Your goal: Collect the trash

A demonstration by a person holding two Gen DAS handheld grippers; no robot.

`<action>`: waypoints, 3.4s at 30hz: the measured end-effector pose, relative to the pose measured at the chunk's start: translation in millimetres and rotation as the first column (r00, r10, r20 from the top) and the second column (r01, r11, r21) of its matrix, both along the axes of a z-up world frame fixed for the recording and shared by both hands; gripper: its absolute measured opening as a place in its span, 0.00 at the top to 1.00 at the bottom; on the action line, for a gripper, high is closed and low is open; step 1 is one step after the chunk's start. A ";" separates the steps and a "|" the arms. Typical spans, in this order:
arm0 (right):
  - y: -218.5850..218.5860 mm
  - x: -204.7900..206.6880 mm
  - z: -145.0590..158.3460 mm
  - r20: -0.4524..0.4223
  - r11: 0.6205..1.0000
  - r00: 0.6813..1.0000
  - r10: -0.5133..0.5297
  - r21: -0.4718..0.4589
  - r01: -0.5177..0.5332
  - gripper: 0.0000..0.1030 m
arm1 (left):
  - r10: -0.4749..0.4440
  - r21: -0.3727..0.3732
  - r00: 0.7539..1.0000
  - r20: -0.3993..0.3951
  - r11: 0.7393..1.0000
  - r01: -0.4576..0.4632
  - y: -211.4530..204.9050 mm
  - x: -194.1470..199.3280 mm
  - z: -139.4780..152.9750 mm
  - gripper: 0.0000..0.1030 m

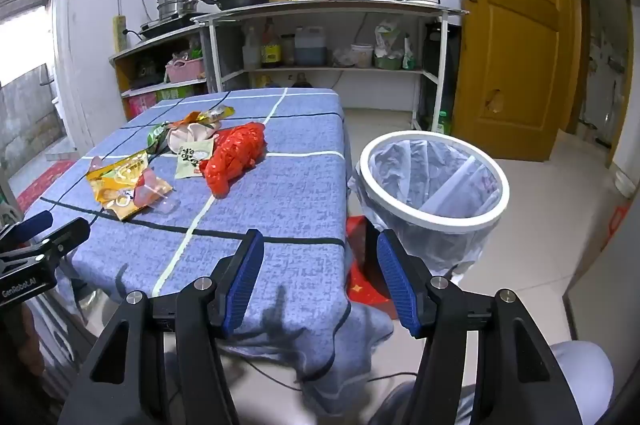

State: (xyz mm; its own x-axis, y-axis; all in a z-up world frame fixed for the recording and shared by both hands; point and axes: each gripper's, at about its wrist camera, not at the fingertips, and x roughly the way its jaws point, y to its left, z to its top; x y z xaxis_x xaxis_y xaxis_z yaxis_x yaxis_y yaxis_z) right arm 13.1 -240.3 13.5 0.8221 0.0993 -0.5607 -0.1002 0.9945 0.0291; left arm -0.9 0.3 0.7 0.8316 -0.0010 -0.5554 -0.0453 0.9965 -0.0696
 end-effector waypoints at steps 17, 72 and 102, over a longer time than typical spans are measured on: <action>-1.1 -1.4 1.8 0.016 1.000 1.000 -0.002 0.011 0.002 0.42 | 0.001 0.003 1.000 0.003 1.000 -0.001 0.9 -7.5 14.2 0.07; 10.8 0.1 2.5 0.016 1.000 1.000 0.010 0.009 -0.010 0.42 | 0.001 -0.004 1.000 0.000 1.000 -0.001 3.6 -4.1 9.7 0.07; 26.0 28.9 -0.7 -0.017 0.995 0.996 0.092 0.029 -0.091 0.42 | 0.029 0.004 0.999 -0.035 1.000 -0.029 18.7 22.3 -3.7 0.07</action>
